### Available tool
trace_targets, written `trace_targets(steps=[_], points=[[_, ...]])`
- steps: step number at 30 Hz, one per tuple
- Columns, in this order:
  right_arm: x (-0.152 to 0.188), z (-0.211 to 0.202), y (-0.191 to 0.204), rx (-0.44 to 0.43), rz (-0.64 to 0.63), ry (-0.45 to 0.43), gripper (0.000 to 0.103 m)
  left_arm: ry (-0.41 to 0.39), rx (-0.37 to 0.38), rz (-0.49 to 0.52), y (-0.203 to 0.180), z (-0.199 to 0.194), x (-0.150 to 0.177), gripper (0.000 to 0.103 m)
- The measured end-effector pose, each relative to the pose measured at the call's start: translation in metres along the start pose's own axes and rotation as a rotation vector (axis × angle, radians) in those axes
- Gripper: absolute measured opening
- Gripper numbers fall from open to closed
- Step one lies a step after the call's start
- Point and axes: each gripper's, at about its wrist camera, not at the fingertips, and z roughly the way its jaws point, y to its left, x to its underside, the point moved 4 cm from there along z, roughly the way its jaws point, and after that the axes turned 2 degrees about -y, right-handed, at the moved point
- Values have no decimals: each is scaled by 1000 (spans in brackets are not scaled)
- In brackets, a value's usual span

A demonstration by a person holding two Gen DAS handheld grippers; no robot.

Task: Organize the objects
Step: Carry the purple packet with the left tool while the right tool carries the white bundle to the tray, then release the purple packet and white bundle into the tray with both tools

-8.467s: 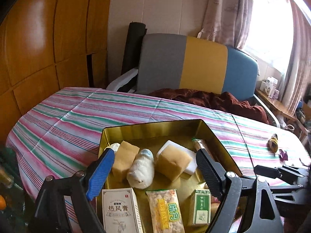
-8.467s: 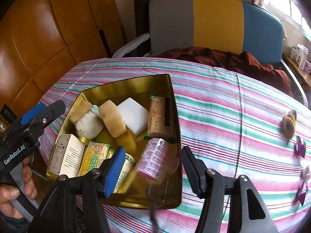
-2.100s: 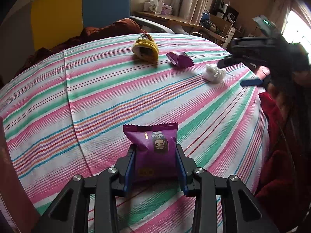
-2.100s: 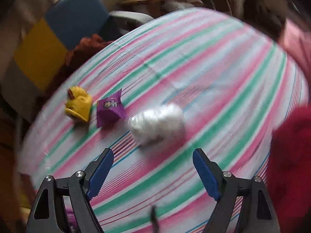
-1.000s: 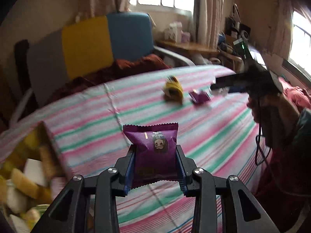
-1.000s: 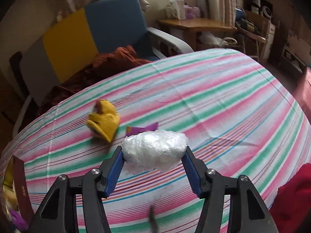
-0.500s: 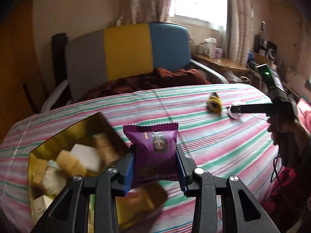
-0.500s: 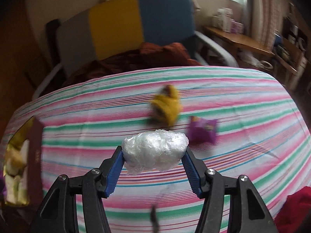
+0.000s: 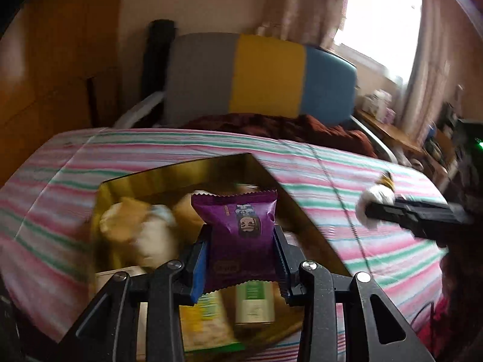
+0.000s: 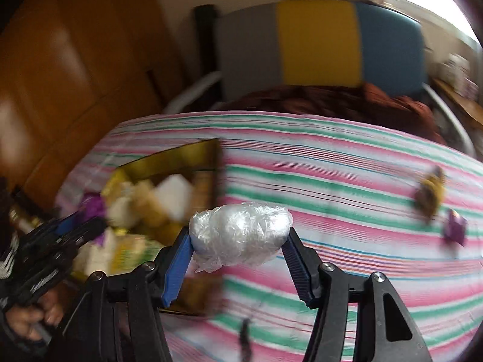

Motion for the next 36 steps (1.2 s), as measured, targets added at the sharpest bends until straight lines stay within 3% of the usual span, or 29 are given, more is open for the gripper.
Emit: trace_targets(steps=[4, 10, 22, 26, 29, 36], points=[[-1, 16, 53, -60, -103, 25, 60, 4, -39, -107, 45, -5, 2, 38], [2, 42, 89, -82, -180, 74, 61, 18, -76, -186, 81, -4, 7, 38], [-9, 85, 102, -64, -197, 139, 64, 22, -117, -124, 68, 12, 7, 39], [-3, 90, 105, -55, -217, 154, 67, 21, -143, -115, 70, 13, 6, 39], [-2, 90, 107, -41, -229, 148, 77, 16, -155, -106, 70, 13, 4, 39], [1, 80, 99, -32, -201, 126, 78, 21, -154, -95, 66, 14, 4, 40]])
